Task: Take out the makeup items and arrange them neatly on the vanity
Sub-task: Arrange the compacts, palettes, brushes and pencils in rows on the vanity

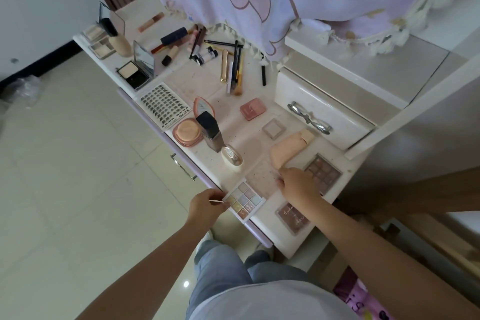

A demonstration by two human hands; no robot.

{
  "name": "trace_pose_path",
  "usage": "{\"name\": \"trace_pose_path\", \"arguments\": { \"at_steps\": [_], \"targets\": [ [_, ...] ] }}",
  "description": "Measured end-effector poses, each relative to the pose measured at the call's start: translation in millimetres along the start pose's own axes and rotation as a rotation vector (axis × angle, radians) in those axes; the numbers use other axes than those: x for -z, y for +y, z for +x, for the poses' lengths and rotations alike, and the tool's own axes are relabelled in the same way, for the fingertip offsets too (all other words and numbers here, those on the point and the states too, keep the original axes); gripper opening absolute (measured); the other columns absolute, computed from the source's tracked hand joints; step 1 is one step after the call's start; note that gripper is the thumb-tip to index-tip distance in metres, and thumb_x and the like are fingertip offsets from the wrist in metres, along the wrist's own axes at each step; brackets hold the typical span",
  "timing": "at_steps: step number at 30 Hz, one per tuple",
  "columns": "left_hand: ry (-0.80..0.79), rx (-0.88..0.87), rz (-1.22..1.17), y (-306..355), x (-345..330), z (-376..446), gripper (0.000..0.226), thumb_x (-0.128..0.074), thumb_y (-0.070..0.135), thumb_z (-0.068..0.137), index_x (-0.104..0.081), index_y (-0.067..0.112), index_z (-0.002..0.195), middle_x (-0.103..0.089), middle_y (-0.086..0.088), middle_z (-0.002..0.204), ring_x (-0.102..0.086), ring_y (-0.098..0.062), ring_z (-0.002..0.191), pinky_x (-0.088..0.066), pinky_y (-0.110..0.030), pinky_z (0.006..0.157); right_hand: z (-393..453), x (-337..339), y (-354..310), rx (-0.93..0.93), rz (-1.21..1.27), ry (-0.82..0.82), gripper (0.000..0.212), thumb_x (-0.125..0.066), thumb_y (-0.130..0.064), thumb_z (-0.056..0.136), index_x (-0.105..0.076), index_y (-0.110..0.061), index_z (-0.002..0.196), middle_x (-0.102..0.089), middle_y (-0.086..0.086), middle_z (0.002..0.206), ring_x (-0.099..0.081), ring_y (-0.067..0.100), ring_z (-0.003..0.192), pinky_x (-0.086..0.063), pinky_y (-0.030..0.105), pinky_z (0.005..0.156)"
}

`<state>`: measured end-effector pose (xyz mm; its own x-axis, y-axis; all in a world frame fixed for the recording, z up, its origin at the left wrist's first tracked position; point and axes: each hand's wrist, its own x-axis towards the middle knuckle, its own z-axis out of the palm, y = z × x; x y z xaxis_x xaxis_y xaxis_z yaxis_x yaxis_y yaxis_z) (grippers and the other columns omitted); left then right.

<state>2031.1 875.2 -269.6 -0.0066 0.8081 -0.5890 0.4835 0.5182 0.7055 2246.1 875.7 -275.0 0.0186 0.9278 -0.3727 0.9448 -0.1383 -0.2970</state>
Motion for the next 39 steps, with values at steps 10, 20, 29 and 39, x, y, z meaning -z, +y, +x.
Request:
{"name": "trace_pose_path", "arguments": {
  "at_steps": [10, 20, 29, 39],
  "targets": [
    [0.032, -0.030, 0.011, 1, -11, 9, 0.015, -0.072, 0.009, 0.077, -0.060, 0.018, 0.077, -0.063, 0.001, 0.079, -0.060, -0.019, 0.077, -0.044, -0.017, 0.062, -34, 18, 24, 0.043, -0.001, 0.056, 0.032, -0.046, -0.033, 0.093, -0.055, -0.012, 0.115, -0.058, 0.005, 0.111, -0.053, 0.017, 0.104, -0.042, 0.023, 0.086],
    [0.109, -0.321, 0.287, 3, -21, -21, 0.023, -0.065, 0.014, 0.084, -0.062, 0.011, 0.106, -0.054, 0.006, 0.082, -0.051, -0.008, 0.068, -0.046, -0.016, 0.065, -84, -28, 19, -0.034, 0.096, 0.059, 0.071, -0.066, -0.039, 0.076, -0.036, -0.012, 0.135, -0.046, 0.007, 0.127, -0.040, 0.021, 0.118, -0.037, 0.025, 0.098],
    [-0.549, -0.293, 0.063, 53, -28, -32, 0.062, -0.076, 0.019, 0.073, -0.048, 0.020, 0.128, -0.054, 0.011, 0.114, -0.054, -0.006, 0.105, -0.047, -0.017, 0.088, -94, 24, 19, 0.098, 0.755, -0.021, 0.030, -0.072, -0.025, 0.068, -0.063, -0.025, 0.097, -0.067, -0.011, 0.095, -0.060, 0.004, 0.092, -0.046, 0.018, 0.079],
    [-0.638, -0.414, -0.061, 75, -18, -54, 0.061, -0.073, 0.042, 0.047, -0.051, 0.040, 0.104, -0.059, 0.012, 0.110, -0.059, -0.013, 0.107, -0.049, -0.033, 0.096, -106, 63, 13, 0.259, 0.729, 0.017, 0.045, -0.063, -0.040, 0.061, -0.058, -0.039, 0.106, -0.059, -0.021, 0.111, -0.053, 0.001, 0.112, -0.048, 0.022, 0.094]
  ]
}}
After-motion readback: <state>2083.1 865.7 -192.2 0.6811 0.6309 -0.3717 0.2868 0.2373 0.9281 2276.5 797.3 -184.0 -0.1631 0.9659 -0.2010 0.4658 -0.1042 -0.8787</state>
